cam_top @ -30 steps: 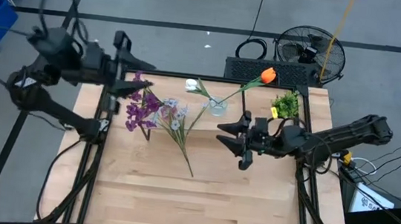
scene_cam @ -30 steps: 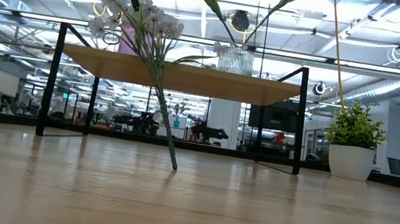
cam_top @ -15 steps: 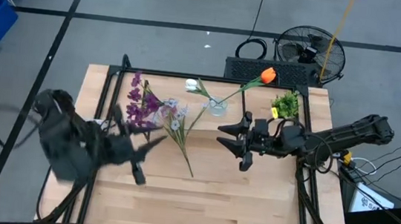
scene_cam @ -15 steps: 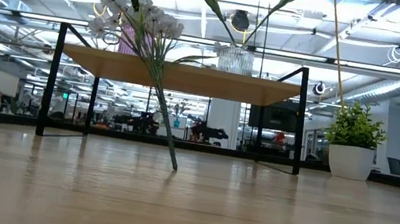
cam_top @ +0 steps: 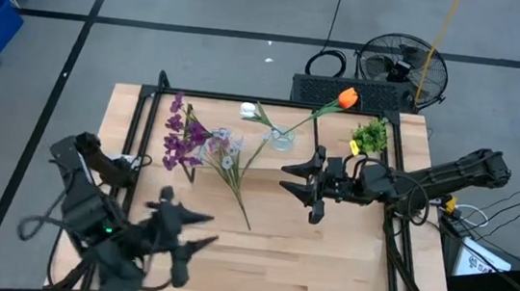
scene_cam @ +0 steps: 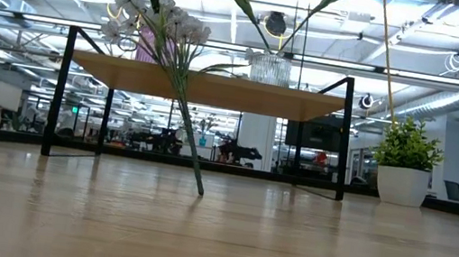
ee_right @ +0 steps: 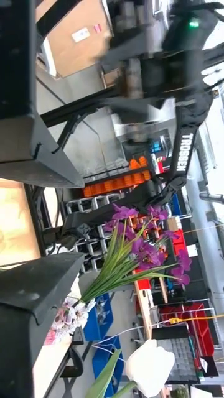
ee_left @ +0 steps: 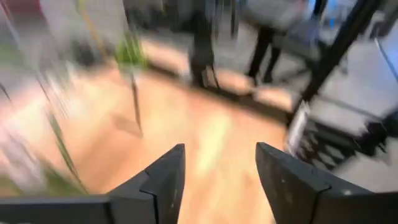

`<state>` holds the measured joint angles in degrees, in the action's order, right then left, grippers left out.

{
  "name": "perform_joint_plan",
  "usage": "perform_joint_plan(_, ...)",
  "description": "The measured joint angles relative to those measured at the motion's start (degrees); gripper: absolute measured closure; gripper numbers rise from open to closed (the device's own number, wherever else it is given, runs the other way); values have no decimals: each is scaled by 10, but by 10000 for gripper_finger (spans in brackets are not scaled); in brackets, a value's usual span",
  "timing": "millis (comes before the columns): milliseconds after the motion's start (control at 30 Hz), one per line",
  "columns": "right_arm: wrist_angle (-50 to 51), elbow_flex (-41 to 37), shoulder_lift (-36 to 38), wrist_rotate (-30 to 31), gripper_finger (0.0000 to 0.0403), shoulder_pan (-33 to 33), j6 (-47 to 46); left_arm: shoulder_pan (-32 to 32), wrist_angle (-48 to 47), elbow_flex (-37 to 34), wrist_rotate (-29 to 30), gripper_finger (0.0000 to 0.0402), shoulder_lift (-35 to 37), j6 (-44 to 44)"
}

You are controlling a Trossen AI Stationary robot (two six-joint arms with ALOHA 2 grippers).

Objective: Pick and place flowers into a vace then onto a shelf
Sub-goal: Put the white flowers into the violet vase on the shelf

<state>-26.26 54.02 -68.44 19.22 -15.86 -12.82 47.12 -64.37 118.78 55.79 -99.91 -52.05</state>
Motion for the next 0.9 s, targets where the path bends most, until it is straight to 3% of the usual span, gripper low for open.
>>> perform_joint_plan(200,0,0,0,0,232,0,-2,-23,-40,-53,-164,189,-39,-216)
perform_joint_plan(433,0,0,0,0,232,0,-4,-19,-41,-153,-146,188,-35,-424)
perform_joint_plan(633,0,0,0,-3,232,0,-44,-39,-135,-267,-146,188,-13,-709)
perform_joint_plan(733,0,0,0,-19,232,0,-42,-51,-79,-333,-135,188,-13,-743)
perform_joint_plan(900,0,0,0,-33,232,0,-41,-102,95,-437,-86,188,-14,-667)
